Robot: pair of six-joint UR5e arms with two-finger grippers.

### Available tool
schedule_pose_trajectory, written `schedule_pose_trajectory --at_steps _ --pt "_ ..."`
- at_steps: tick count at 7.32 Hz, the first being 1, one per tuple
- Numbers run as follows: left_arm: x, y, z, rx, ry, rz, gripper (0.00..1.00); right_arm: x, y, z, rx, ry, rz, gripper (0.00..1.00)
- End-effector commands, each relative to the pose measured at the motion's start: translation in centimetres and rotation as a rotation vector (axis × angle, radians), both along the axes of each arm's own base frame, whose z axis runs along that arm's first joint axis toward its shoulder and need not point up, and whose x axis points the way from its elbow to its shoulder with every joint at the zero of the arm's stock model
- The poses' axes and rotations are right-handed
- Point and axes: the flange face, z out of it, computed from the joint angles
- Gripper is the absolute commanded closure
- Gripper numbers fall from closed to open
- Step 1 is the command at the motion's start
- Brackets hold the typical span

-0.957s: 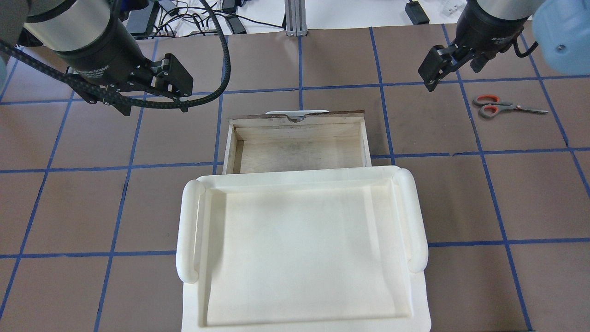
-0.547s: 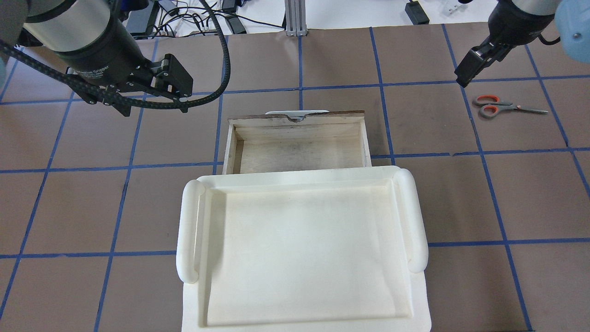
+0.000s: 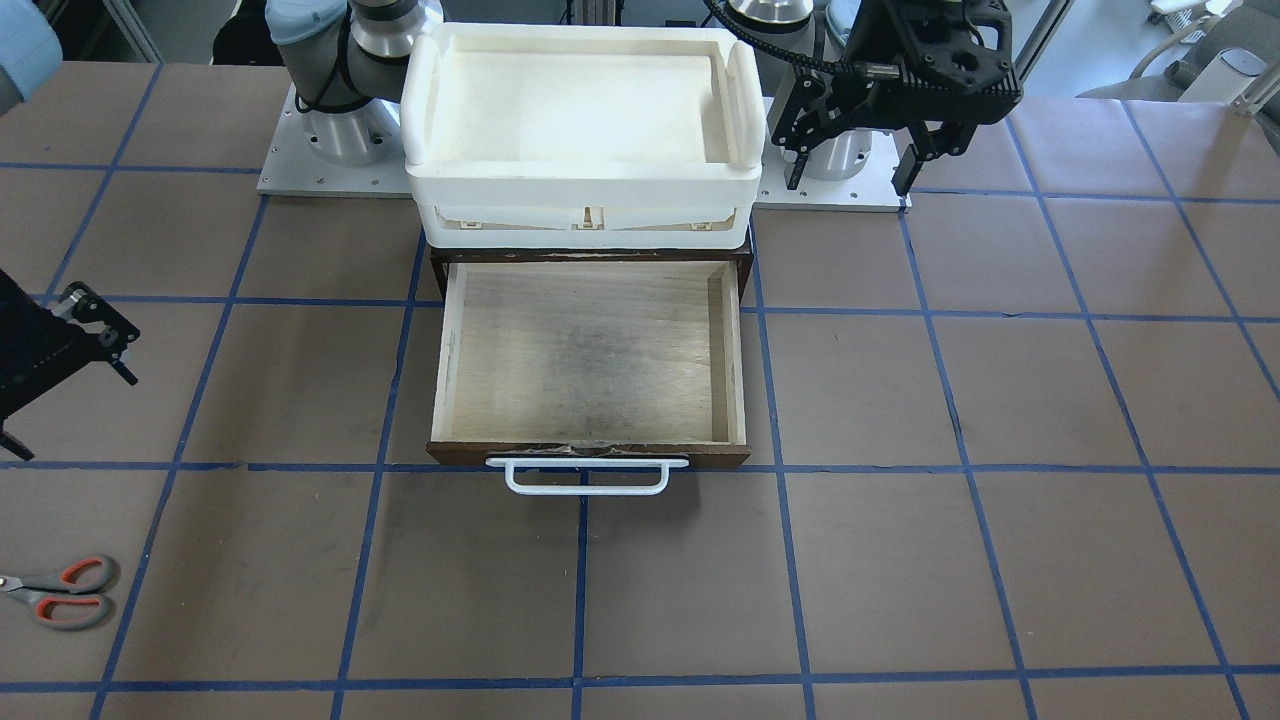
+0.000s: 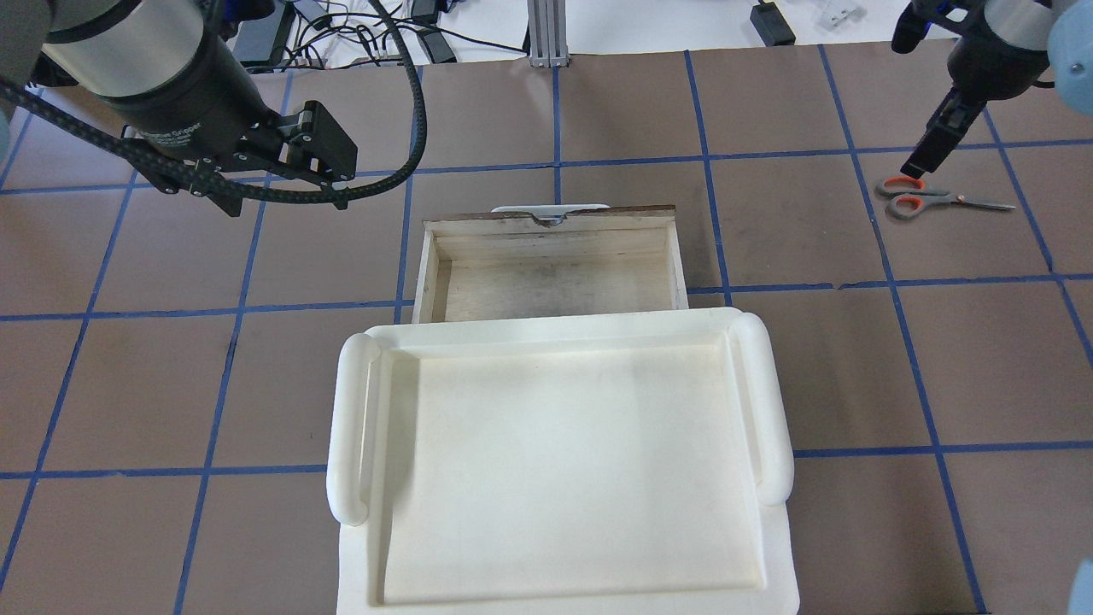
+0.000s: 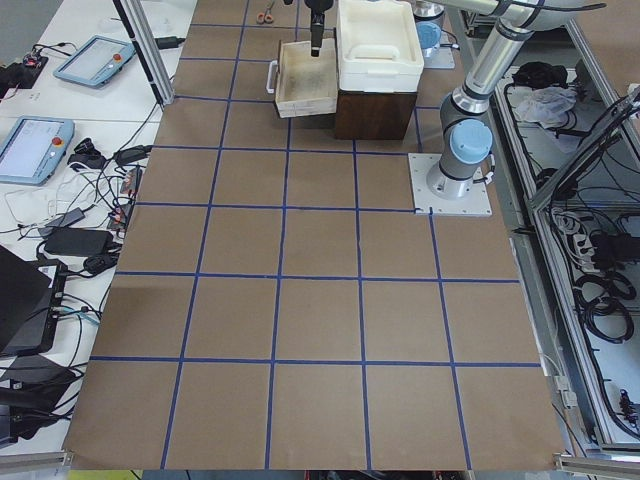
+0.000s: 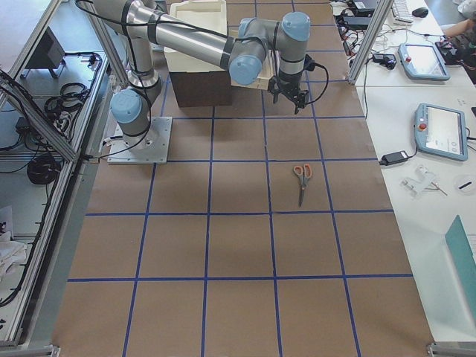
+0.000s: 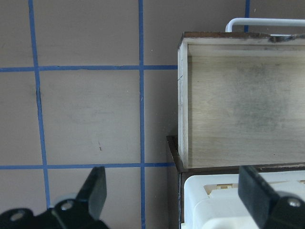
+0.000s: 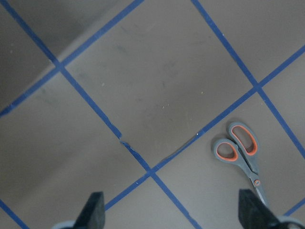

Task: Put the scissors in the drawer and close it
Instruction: 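Move the right gripper over the orange-and-grey scissors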

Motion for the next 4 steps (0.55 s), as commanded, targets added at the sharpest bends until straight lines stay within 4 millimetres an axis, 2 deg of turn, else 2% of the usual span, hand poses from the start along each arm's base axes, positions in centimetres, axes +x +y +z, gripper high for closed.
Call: schedule_pose_trajectory --at_steps 1,2,3,4 --pt "0.0 0.0 -0.1 0.001 0.0 0.0 0.0 -4.7 -1.2 -2.9 0.009 0.007 0.137 0.0" --pt "0.0 0.0 -0.1 0.001 0.0 -0.002 0.0 -5.1 -2.1 -5.6 0.046 -0.007 0.159 0.0" --pt "0.0 0.0 -0.1 0.001 0.0 -0.002 0.0 -5.9 -2.7 -7.5 0.066 -0.016 0.288 0.0" --pt "0.0 0.0 0.0 0.001 0.0 -0.002 0.0 -6.8 -3.3 -8.1 0.033 0.013 0.412 0.0"
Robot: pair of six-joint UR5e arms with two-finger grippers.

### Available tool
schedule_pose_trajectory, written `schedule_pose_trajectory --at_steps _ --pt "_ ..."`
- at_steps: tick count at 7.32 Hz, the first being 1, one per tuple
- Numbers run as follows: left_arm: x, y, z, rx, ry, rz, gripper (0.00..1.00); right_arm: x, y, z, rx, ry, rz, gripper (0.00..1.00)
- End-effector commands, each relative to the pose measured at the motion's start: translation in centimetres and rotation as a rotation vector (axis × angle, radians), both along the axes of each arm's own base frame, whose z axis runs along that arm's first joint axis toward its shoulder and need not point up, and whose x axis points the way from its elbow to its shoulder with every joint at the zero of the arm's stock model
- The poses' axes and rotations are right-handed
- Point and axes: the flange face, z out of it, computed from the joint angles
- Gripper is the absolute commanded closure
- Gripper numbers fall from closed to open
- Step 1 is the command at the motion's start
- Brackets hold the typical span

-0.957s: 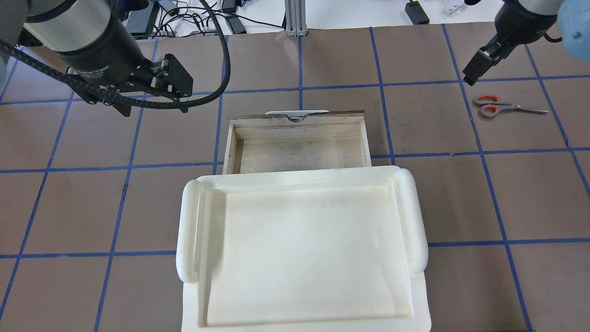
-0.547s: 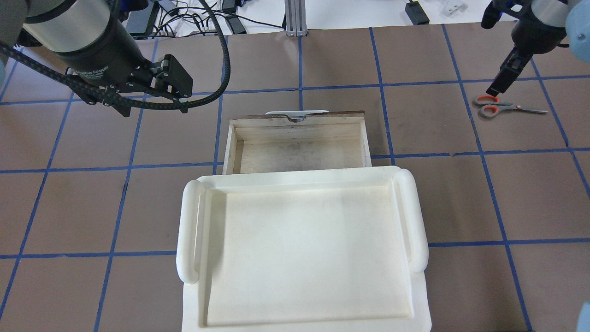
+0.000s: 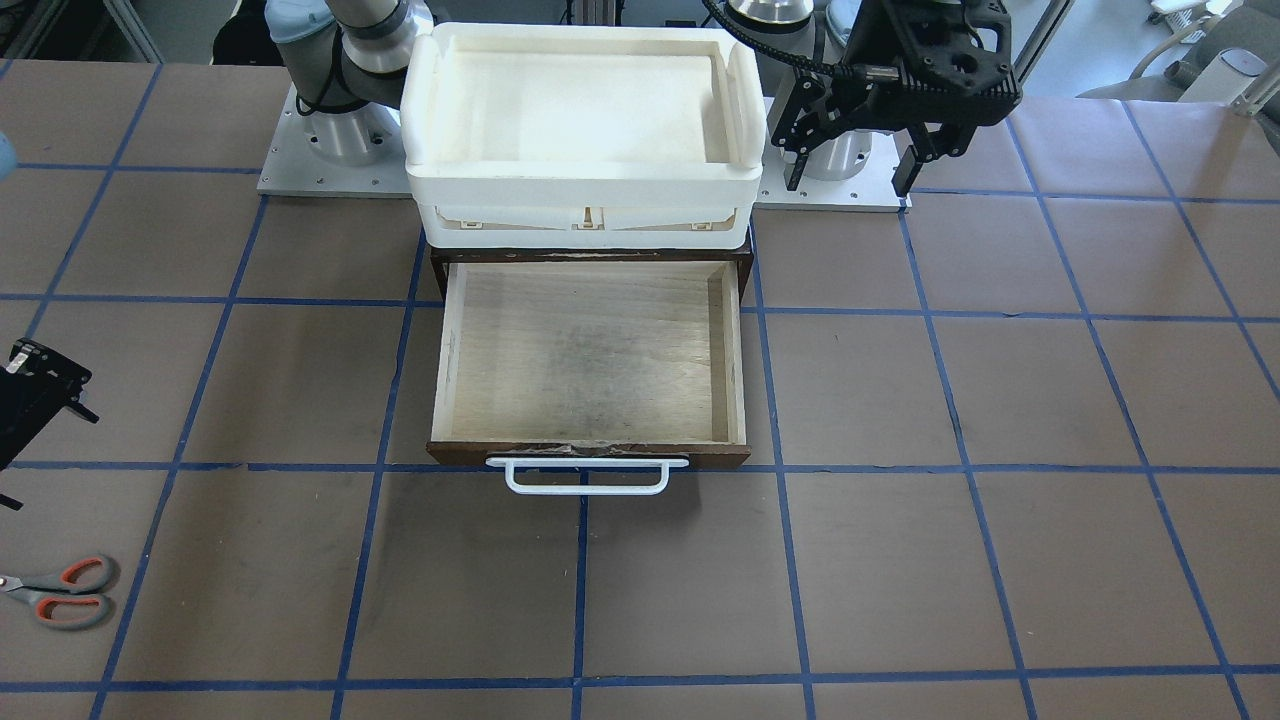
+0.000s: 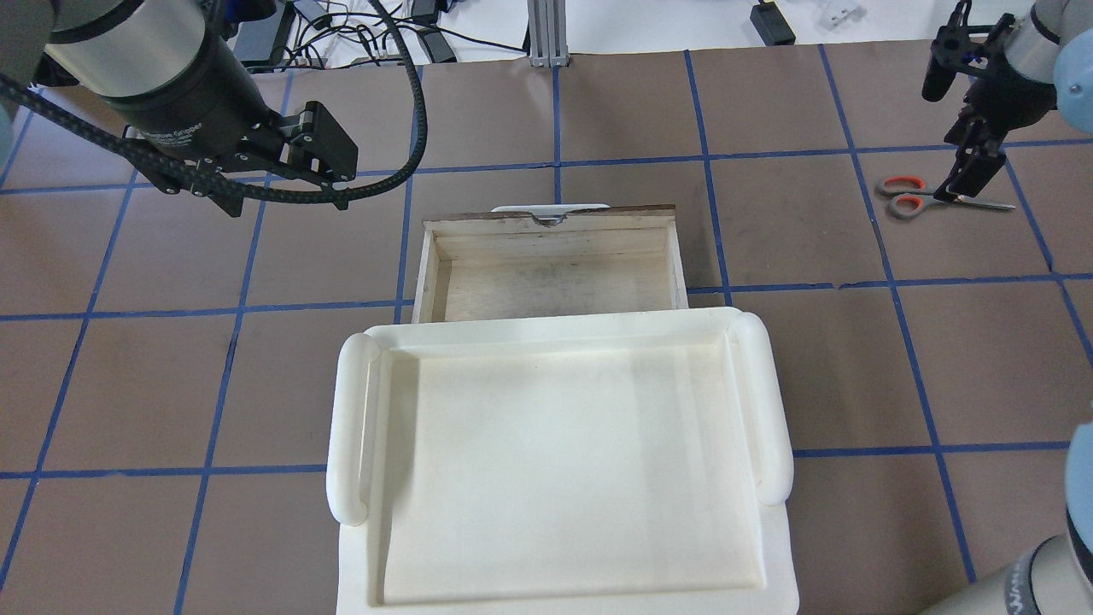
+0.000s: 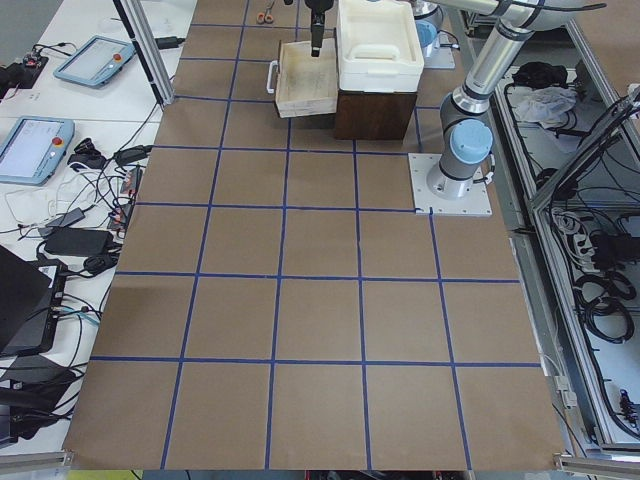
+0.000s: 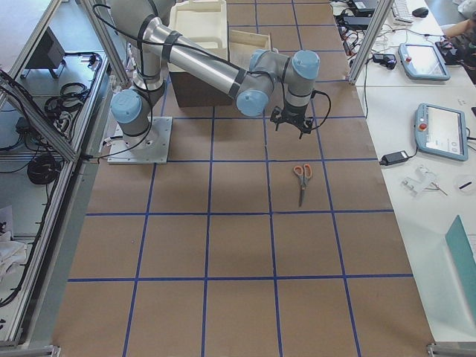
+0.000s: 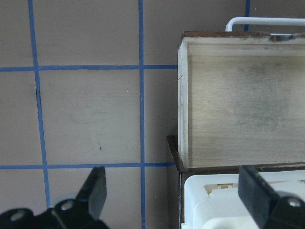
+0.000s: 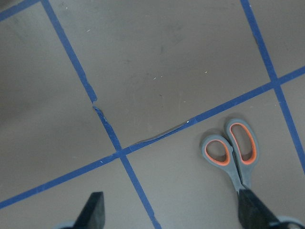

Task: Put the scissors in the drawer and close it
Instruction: 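Lower the right gripper and close it on the scissors handles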

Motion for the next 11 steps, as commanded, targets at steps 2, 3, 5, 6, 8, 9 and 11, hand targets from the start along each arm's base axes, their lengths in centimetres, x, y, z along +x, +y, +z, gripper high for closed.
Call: schedule_pose_trajectory --at_steps 2,3,5,6,8,9,11 --pt "0.0 0.0 0.1 -0.002 0.0 0.0 0.0 -4.7 -2.2 -5.7 -0.029 0.027 0.299 0.0" --pt "-0.1 0.0 0.1 -0.002 0.0 -0.002 0.0 -7.1 -2.8 -7.9 -0.05 0.041 0.342 0.0" --pt "0.0 0.0 0.0 0.0 0.0 0.0 0.0 -9.0 -3.6 -11.3 -0.07 0.042 0.402 0.0" --pt "0.0 0.0 0.1 -0.002 0.0 0.0 0.0 -9.9 -3.8 -12.4 -0.077 0.041 0.395 0.0" --pt "0.0 0.0 0.1 -0.002 0.0 0.0 0.0 -10.1 -4.3 -13.5 -0.097 0.046 0.394 0.0" --pt "0.0 0.0 0.0 0.0 0.0 0.0 0.0 -10.2 -4.6 -14.4 -0.11 0.057 0.395 0.04" --pt "0.0 0.0 0.0 0.0 0.0 0.0 0.0 -10.4 -5.0 -16.1 -0.108 0.057 0.391 0.04"
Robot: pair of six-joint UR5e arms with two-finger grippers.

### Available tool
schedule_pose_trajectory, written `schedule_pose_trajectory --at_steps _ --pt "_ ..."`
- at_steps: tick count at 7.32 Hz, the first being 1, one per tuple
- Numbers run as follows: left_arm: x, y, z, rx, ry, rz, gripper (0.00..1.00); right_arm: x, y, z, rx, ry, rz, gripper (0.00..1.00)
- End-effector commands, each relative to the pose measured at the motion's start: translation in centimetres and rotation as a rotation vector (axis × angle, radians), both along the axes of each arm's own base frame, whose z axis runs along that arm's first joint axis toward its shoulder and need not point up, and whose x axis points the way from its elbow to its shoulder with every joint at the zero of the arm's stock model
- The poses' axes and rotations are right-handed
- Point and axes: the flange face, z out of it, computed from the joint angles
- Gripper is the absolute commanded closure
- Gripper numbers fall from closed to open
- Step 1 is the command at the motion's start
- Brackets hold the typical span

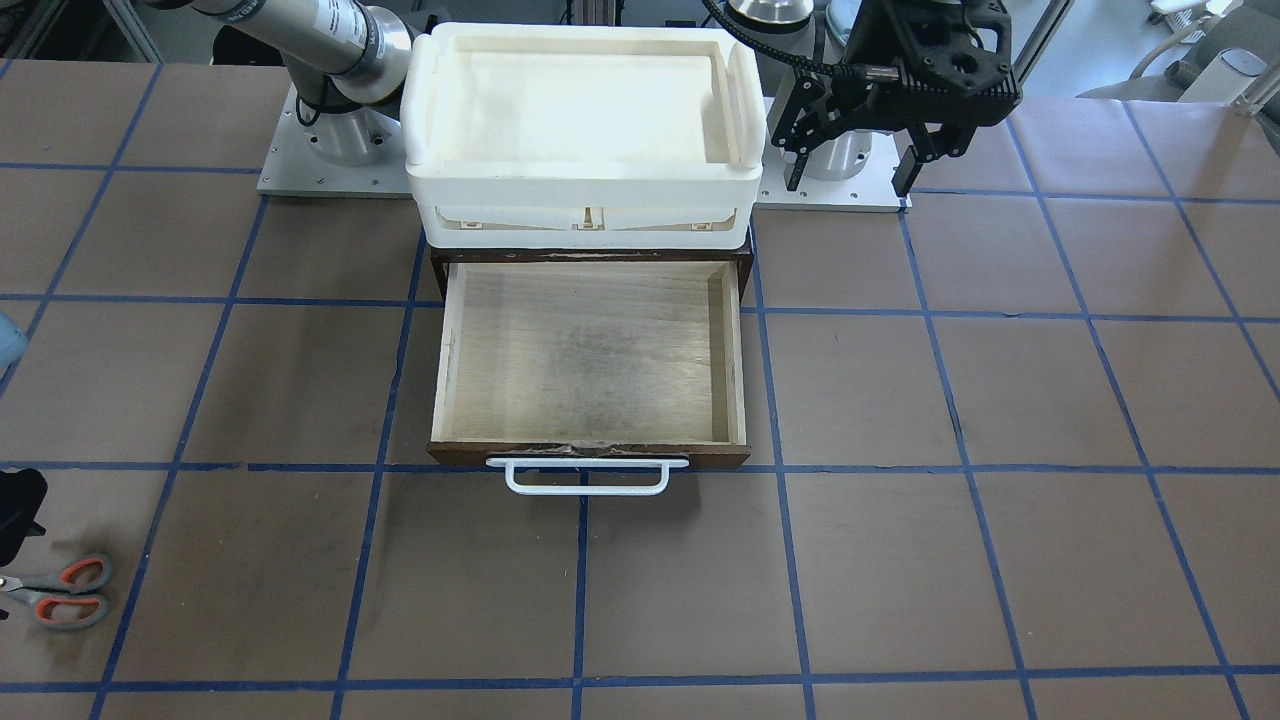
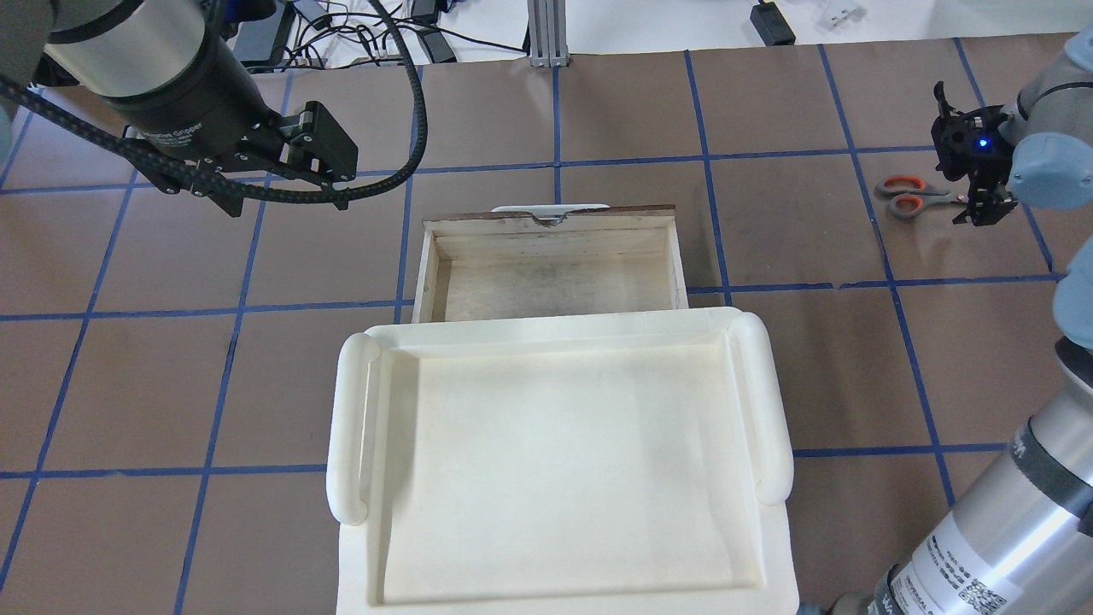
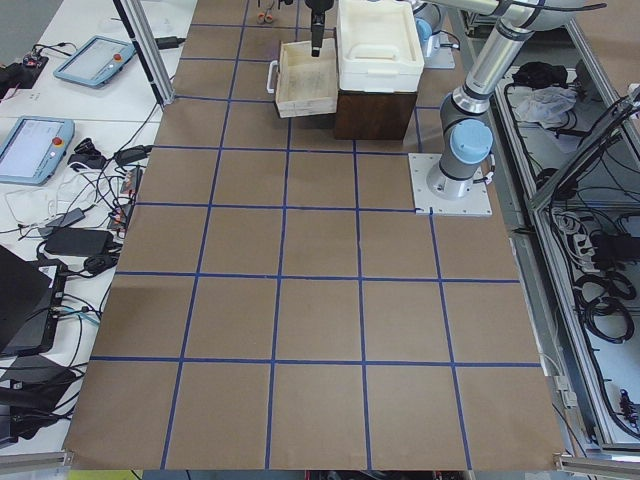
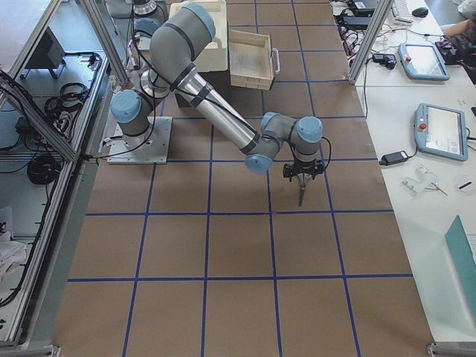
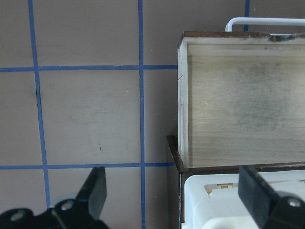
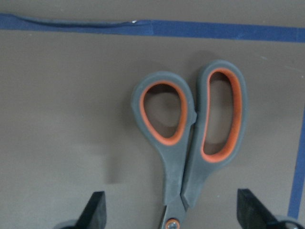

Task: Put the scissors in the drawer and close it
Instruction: 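Lower the right gripper and close it on the scissors handles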

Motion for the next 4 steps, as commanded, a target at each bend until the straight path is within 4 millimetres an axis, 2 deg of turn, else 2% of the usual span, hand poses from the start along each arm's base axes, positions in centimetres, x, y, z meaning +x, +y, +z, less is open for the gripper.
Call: schedule_pose_trajectory --at_steps 1,3,4 --pt "0.0 0.0 -0.01 0.0 0.0 0.0 0.0 -0.33 -0.55 -1.12 -0.009 0.006 -0.001 0.07" --pt "0.0 -0.01 0.07 -0.001 0.0 -0.003 0.0 -0.55 -0.95 -1.82 -0.005 0.004 0.001 0.15" --pt "0.0 0.01 -0.02 0.002 0.0 -0.003 0.0 -0.56 -0.94 -1.82 -0.004 0.005 0.001 0.41"
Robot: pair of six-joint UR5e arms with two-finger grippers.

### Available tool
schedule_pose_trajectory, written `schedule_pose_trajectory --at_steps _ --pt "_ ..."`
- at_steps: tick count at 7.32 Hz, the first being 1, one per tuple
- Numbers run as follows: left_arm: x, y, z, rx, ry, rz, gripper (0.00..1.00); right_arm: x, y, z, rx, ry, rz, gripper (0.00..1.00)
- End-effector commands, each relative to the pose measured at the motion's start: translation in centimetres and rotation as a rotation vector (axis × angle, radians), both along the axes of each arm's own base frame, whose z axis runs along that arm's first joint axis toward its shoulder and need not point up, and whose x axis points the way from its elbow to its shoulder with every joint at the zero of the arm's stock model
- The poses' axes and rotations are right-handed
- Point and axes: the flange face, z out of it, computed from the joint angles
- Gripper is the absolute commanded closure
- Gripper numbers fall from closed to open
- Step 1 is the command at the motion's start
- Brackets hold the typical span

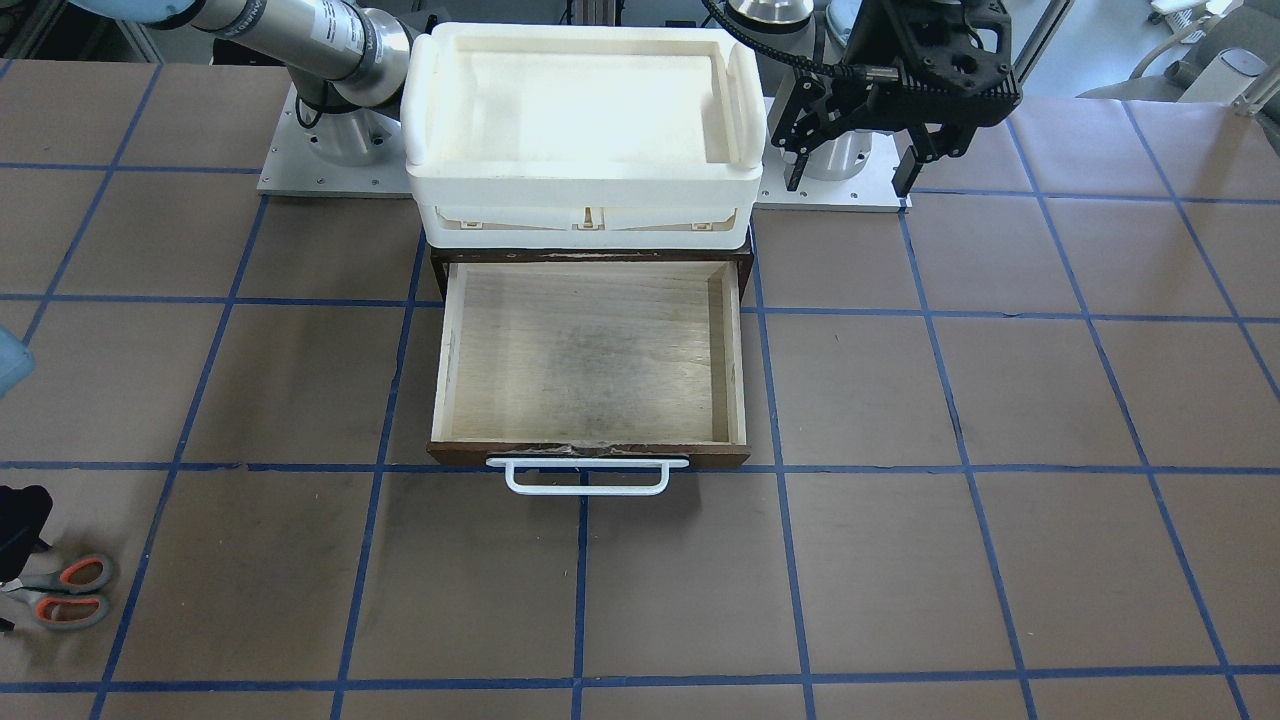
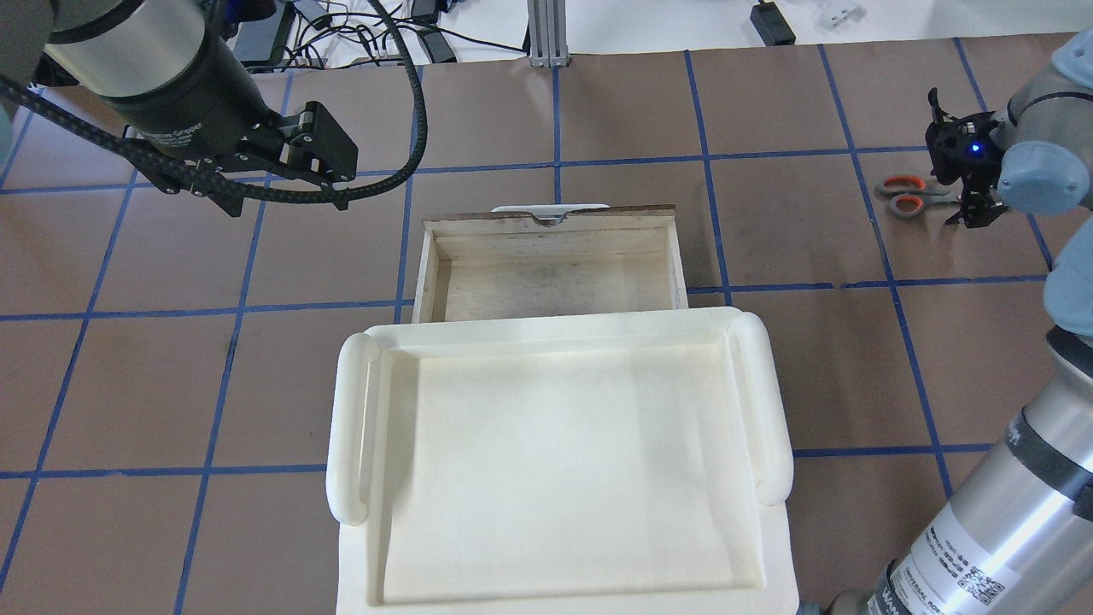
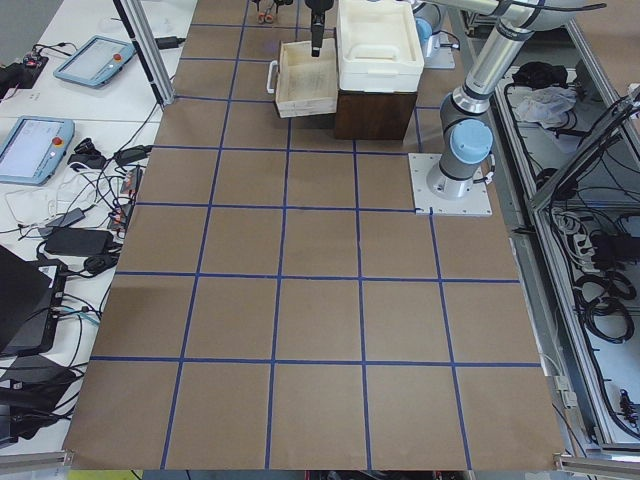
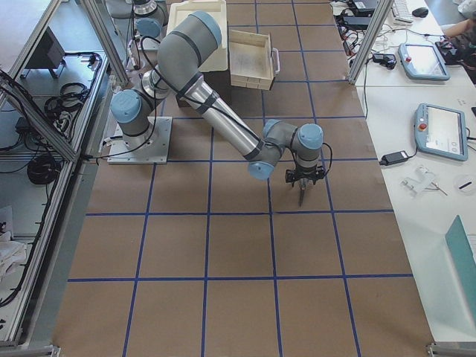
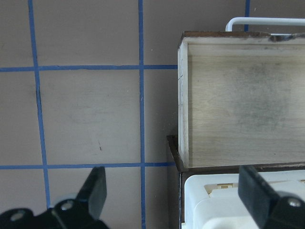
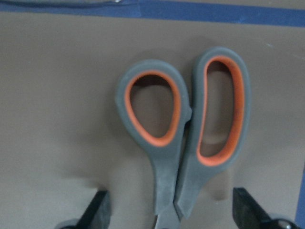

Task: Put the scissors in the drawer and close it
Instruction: 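Lower the right gripper and close it on the scissors handles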

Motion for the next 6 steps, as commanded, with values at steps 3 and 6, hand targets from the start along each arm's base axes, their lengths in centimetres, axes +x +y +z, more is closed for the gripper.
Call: schedule_pose_trajectory --at_steps 3,6 --pt "0.0 0.1 0.0 0.0 0.0 -0.001 0.0 -0.2 0.0 0.4 0.003 0.016 0.001 1.0" --pt "0.0 0.0 0.0 0.001 0.0 -0.001 0.0 0.7 0.4 3.4 0.002 0.0 -0.004 1.0"
